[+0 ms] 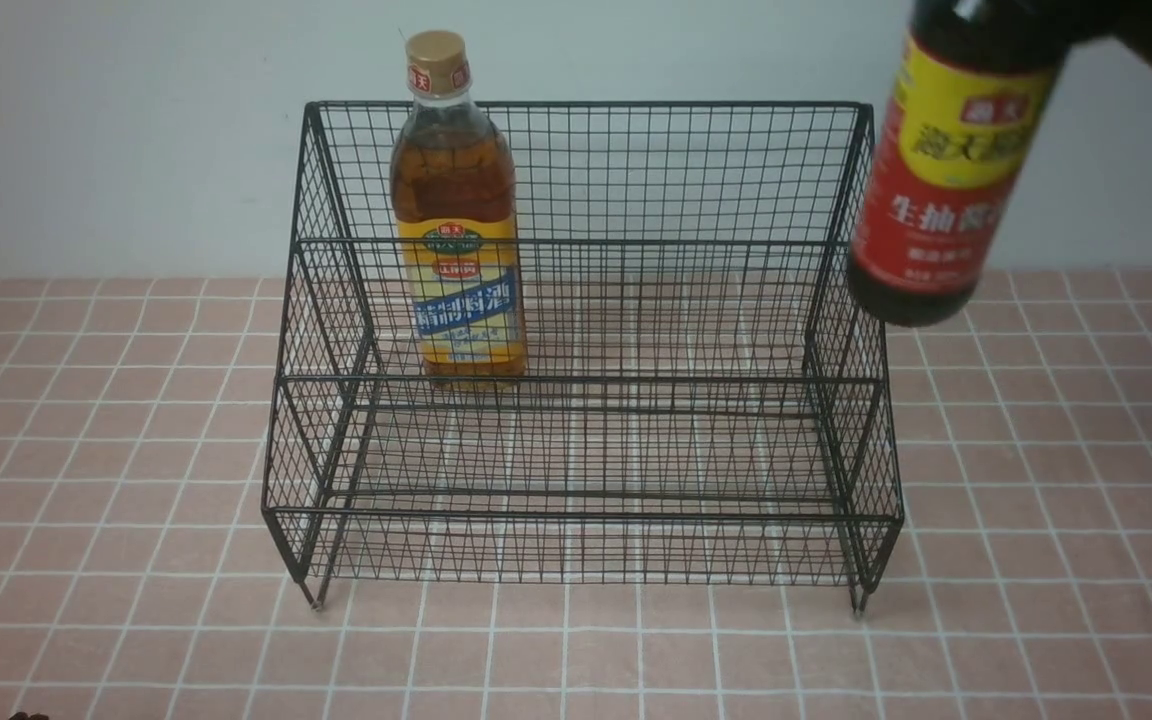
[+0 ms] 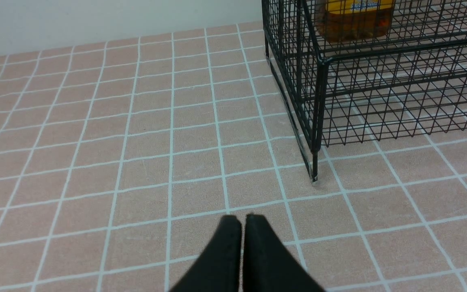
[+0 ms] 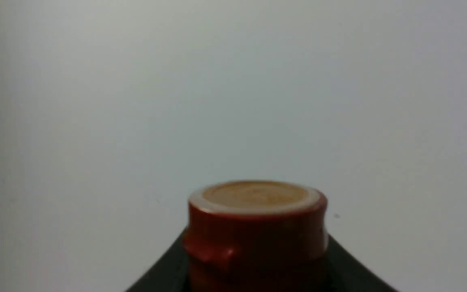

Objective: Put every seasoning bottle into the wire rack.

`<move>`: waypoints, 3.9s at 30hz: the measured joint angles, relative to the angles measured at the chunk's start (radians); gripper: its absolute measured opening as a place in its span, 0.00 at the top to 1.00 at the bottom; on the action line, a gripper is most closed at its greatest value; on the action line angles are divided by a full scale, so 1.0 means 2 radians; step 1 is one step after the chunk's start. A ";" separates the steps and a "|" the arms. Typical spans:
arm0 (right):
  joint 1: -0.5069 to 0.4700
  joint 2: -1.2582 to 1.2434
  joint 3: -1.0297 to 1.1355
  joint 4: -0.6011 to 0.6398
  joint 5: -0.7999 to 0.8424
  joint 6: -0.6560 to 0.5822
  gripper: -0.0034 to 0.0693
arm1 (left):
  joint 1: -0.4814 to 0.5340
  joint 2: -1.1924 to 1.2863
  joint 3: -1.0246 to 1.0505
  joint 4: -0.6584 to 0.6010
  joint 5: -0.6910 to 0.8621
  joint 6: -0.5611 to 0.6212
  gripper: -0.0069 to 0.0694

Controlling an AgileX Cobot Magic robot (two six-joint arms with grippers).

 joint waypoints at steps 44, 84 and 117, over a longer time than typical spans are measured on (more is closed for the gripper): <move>0.046 0.178 -0.018 -0.019 0.128 0.064 0.58 | 0.000 0.000 0.000 0.000 0.000 0.000 0.92; 0.055 -0.116 -0.021 -0.019 0.396 0.055 0.83 | 0.000 0.000 0.000 0.000 0.001 0.000 0.92; 0.055 -0.475 0.138 0.211 0.603 -0.002 0.97 | 0.000 0.000 0.000 0.000 0.001 0.000 0.92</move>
